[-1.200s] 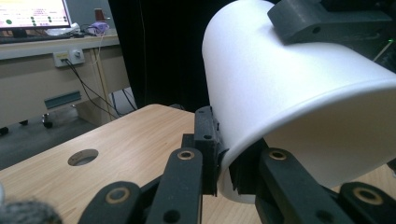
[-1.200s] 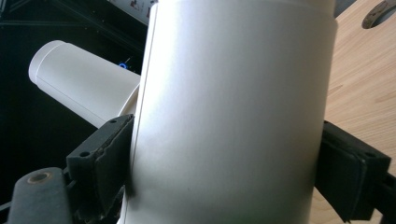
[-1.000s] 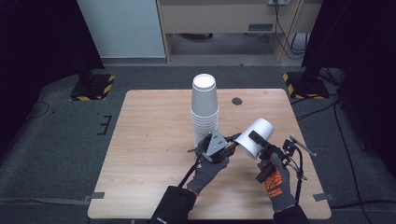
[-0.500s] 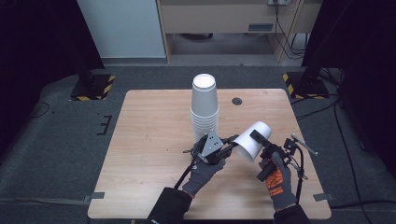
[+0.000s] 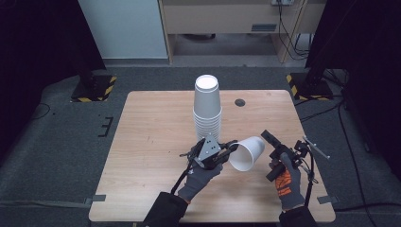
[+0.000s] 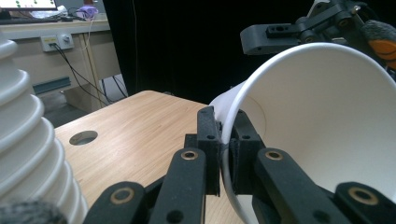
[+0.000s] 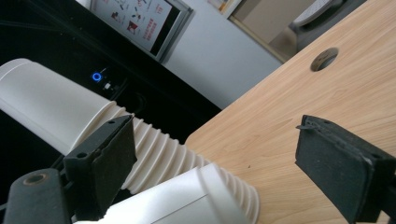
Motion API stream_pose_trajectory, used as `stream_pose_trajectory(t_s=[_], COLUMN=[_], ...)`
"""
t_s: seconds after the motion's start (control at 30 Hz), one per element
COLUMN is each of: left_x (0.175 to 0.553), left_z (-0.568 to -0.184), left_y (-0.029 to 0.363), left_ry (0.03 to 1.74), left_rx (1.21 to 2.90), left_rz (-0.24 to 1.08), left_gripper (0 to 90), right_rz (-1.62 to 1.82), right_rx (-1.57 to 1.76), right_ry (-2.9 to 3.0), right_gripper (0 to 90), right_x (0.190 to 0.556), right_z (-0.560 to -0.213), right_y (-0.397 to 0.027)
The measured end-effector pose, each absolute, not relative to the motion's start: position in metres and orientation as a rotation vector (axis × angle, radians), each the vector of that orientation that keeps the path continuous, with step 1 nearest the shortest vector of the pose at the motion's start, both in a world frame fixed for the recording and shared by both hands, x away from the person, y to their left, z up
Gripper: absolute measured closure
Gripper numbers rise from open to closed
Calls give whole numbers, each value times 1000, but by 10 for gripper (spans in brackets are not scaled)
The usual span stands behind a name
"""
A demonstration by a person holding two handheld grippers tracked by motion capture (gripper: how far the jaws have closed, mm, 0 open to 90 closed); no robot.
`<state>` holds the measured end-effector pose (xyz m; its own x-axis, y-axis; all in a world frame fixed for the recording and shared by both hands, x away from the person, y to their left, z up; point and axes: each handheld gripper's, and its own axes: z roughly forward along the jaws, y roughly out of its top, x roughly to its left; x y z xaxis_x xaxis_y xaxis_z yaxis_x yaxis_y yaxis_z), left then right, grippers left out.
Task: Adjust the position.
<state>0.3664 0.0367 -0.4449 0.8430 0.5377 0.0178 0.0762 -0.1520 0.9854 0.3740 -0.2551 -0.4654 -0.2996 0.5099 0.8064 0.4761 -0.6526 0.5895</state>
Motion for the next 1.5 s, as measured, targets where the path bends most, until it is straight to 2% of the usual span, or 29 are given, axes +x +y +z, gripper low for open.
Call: stream_pose_trajectory(t_s=[0.7, 1.2, 1.5], left_x=[355, 350, 343], left_z=[-435, -425, -421], left_y=[69, 99, 115], left_ry=[512, 542, 549], left_rx=[1702, 1691, 1704], left_rz=[388, 409, 402], left_gripper=[846, 847, 847], right_rz=[1774, 1463, 1392], right_rx=[1712, 1572, 1539], right_ry=[1454, 1602, 1647], right_gripper=[127, 126, 121], right_x=[378, 379, 379], right_z=[-474, -477, -479], right_y=[-271, -275, -274])
